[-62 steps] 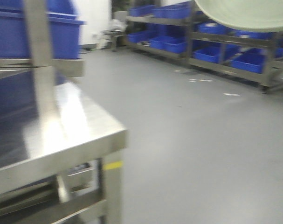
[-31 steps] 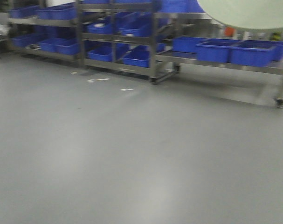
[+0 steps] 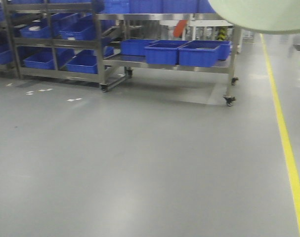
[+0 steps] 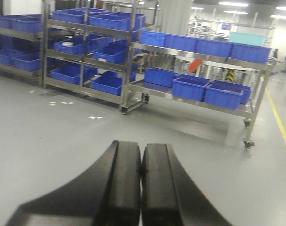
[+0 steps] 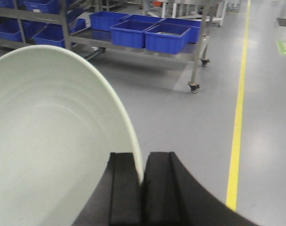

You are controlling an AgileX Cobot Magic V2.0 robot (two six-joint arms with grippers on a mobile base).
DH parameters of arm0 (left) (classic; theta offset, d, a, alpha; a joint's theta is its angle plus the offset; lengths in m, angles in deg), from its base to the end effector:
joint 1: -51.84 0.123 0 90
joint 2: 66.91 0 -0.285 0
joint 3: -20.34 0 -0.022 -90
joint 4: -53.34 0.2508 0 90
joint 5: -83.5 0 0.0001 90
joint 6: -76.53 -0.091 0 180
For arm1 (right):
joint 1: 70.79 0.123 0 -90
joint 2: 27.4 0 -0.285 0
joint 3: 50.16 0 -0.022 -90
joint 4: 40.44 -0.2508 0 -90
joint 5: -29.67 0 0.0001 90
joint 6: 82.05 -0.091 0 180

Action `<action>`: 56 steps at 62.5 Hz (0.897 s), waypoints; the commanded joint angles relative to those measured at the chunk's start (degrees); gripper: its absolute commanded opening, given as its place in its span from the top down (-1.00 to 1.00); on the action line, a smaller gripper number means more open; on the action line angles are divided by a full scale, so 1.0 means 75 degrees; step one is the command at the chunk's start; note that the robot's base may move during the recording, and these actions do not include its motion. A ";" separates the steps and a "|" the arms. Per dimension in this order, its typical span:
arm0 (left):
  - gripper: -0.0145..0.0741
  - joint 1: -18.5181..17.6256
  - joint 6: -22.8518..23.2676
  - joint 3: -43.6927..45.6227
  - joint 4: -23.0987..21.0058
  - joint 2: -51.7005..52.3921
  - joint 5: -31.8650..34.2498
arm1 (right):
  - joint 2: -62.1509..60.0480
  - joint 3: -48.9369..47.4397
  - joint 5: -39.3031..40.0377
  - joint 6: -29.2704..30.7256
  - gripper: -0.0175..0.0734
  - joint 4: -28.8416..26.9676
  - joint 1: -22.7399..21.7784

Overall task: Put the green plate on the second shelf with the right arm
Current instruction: 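Drive the base across the room holding the plate in the right gripper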

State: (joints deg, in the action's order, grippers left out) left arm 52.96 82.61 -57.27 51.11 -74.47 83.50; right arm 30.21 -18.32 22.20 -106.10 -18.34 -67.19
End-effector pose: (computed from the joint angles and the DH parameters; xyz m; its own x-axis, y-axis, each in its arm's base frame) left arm 0.0562 0.0011 0.2111 0.0861 -0.1429 -0.9860 -0.0072 0.9895 -0.1440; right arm 0.1881 0.0073 0.3779 -0.1113 0.0300 -0.9933 -0.0101 0.9995 0.0313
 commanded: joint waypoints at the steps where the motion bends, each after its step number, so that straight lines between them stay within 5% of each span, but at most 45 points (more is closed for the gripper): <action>1: 0.38 -0.0029 0.0022 -0.0312 -0.0045 0.0138 0.0618 | -0.0098 -0.0237 0.0745 -0.0048 0.50 0.0006 -0.0005; 56: 0.38 -0.0029 0.0022 -0.0312 -0.0045 0.0138 0.0618 | -0.0108 -0.0237 0.0717 -0.0048 0.50 0.0006 -0.0005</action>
State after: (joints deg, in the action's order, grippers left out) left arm 52.96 82.61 -57.27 51.11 -74.47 83.50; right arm 30.21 -18.32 22.06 -106.10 -18.34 -67.19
